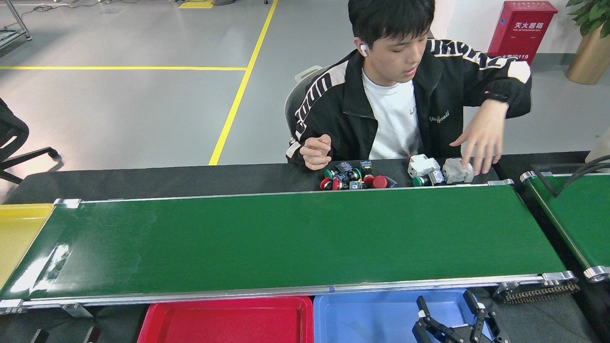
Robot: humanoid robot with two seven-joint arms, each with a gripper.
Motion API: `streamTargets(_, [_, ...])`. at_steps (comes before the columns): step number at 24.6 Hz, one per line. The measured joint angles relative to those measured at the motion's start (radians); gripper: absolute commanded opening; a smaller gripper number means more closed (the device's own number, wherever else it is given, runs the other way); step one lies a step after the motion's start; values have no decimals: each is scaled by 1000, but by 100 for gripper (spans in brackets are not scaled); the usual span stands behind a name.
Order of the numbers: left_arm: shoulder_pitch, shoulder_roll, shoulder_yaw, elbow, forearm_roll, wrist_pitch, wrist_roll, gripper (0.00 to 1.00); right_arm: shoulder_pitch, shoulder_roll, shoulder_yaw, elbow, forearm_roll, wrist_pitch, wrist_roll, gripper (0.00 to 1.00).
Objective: Pick switch part from conveyor to tray
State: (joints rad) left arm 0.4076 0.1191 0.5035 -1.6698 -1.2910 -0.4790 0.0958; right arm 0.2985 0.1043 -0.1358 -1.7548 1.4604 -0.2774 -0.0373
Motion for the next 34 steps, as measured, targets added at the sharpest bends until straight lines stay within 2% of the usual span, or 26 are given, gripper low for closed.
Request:
streamTargets(18, [2,-9,26,-2,4,-3,55,100,-2,0,-2,0,-2,45,-22,99])
streamTargets(21, [13,-2,10,-5,-5,0,45,100,-2,0,-18,0,-4,45,-23,99])
streamTargets(26, [0,9,-24,-7,-13,-65,9,100,-2,0,-45,0,-4,46,-23,99])
streamTargets(34, [-12,9,-24,-24,-16,-74,-43,100,-2,0,-47,0,-5,47,-23,99])
